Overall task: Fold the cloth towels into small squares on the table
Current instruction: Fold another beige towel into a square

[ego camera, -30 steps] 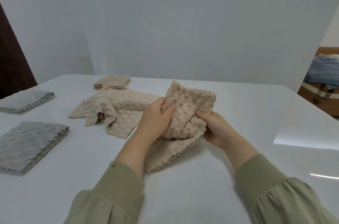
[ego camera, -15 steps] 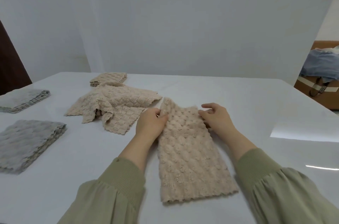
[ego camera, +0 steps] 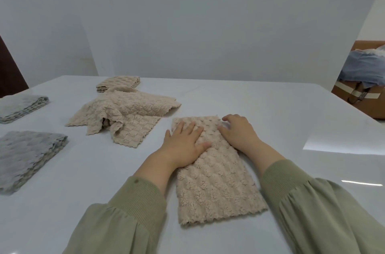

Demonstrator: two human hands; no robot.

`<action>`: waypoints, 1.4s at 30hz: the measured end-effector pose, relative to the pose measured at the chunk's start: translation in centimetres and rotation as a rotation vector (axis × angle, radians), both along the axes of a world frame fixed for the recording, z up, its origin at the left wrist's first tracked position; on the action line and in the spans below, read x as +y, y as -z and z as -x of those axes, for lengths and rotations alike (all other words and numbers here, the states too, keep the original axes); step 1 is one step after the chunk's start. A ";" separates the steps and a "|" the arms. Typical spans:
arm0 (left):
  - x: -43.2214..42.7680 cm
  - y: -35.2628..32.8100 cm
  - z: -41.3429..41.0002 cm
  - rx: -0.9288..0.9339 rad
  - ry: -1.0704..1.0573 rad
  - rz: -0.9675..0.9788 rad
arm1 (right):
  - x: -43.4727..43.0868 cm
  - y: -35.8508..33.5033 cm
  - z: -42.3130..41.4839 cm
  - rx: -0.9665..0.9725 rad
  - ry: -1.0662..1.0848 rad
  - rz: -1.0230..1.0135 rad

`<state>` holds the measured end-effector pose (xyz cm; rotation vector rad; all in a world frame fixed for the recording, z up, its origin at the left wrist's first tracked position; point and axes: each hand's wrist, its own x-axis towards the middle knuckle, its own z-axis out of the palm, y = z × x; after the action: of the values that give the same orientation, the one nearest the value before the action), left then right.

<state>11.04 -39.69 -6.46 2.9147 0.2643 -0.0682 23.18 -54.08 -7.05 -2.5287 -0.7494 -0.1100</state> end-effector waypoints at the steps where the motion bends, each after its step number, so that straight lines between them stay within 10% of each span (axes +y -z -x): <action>1: 0.0 0.1 0.0 0.012 -0.011 0.004 | 0.3 -0.2 -0.2 0.002 0.003 -0.007; 21: -0.6 0.0 -0.1 -0.061 -0.124 -0.060 | 1.1 -1.6 -0.1 -0.215 -0.013 -0.450; 28: 1.0 0.3 0.2 0.036 -0.250 0.020 | -0.7 -0.2 1.0 0.007 -0.217 0.371; 38: 2.5 0.1 -2.2 -0.425 -0.459 0.259 | 1.2 -0.4 -1.6 0.141 -0.057 -0.280; 42: 3.6 0.3 -3.2 -0.432 -0.442 0.187 | 2.8 -0.2 -2.3 0.117 -0.176 -0.134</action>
<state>14.29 -36.13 -6.76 2.5332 0.7632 0.5630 25.46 -51.24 -6.81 -2.3097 -0.8824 0.0463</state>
